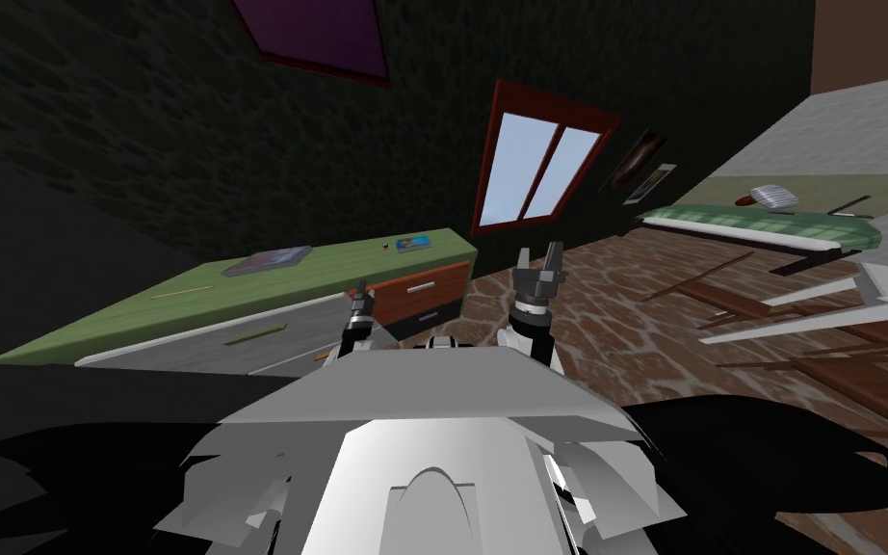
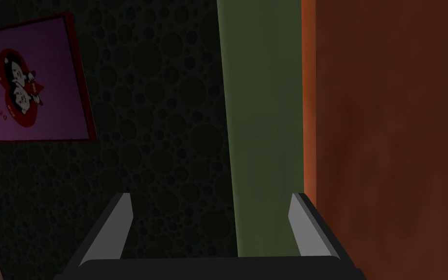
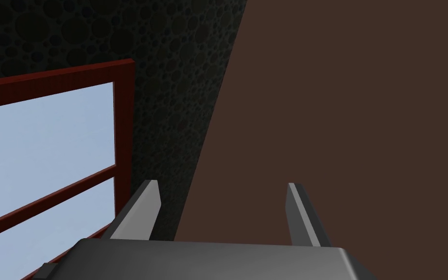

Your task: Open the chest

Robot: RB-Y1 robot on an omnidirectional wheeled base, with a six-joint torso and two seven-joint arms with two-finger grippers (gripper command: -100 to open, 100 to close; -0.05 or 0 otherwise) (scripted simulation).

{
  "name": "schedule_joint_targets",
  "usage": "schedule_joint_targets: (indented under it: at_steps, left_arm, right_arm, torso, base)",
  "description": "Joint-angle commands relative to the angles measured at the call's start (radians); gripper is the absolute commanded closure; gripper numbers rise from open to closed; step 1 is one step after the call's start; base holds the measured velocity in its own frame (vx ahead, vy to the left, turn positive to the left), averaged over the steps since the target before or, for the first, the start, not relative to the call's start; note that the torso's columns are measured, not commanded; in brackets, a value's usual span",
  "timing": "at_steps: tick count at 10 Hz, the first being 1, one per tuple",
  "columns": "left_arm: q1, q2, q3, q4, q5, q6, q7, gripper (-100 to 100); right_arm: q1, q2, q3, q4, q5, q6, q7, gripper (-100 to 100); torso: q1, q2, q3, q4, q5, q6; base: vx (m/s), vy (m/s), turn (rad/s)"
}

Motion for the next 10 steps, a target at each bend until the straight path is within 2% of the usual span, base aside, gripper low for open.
schedule_joint_targets:
  at_steps: [1, 6, 10]
  left_arm:
    - [-0.014, 0.000, 0.009, 0.056, 0.004, -0.005, -0.003, -100]
    - [-0.034, -0.012, 0.031, 0.160, 0.014, 0.004, -0.009, -100]
    - [-0.052, -0.059, 0.051, 0.253, 0.024, 0.012, -0.014, -100]
  right_arm:
    - [0.000, 0.000, 0.000, 0.000, 0.000, 0.000, 0.000, 0]
    - [0.000, 0.000, 0.000, 0.000, 0.000, 0.000, 0.000, 0]
    - [0.000, 0.000, 0.000, 0.000, 0.000, 0.000, 0.000, 0]
  torso:
    - [0.004, 0.001, 0.001, 0.000, 0.001, 0.000]
    - [0.002, 0.000, 0.000, 0.000, 0.001, 0.000]
    - [0.001, 0.002, 0.001, 0.000, 0.000, 0.000]
  base:
    - [0.032, -0.082, 0.016]
    - [0.052, -0.112, 0.034]
    - [0.049, -0.159, 0.043]
